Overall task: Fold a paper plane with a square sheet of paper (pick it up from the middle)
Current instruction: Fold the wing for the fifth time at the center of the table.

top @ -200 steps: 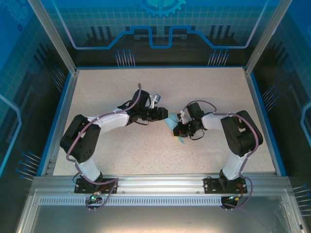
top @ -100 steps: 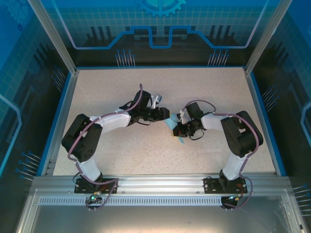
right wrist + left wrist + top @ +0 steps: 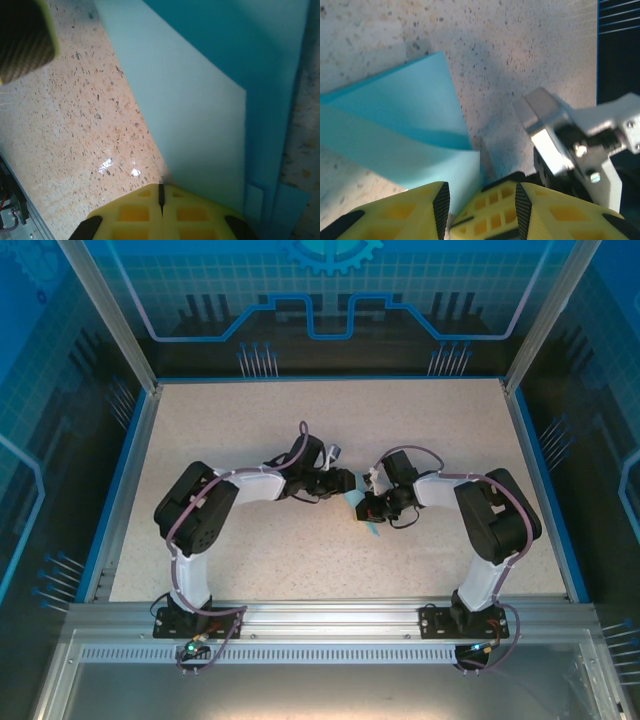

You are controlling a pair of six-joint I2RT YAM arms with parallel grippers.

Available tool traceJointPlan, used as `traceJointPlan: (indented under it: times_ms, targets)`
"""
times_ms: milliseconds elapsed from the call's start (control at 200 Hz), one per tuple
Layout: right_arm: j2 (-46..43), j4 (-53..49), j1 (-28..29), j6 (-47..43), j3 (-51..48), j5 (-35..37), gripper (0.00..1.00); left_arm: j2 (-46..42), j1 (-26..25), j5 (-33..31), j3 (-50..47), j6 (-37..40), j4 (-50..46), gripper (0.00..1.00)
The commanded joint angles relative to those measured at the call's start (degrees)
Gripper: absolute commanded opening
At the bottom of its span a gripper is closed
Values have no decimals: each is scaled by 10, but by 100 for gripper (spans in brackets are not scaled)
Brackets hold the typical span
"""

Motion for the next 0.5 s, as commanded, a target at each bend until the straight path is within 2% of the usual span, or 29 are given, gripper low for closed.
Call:
traceJointPlan:
  times_ms: [0,195,495]
  targets:
    - [50,-58,24,-13,-33,107,2,25,-4,-1,27,-27,33,44]
    - [48,-57,24,-13,-34,109,2,67,-5,8,66,-23,16,45]
    - [44,-61,23,-8,-36,118,2,119,-1,-33,108,25,-40,44]
